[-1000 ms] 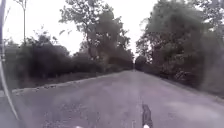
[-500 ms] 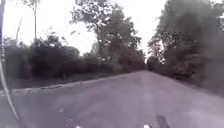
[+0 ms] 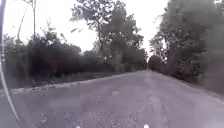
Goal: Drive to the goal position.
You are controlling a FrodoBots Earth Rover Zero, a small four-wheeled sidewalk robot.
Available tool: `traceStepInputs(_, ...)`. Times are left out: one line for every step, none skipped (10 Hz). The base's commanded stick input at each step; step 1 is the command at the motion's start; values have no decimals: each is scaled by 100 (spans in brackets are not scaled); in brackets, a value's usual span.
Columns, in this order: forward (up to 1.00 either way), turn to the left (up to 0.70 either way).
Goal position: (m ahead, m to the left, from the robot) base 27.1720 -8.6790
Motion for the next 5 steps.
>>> traceStepInputs(70,0)
traceStepInputs(70,0)
traceStepInputs(70,0)
traceStepInputs(70,0)
traceStepInputs(70,0)
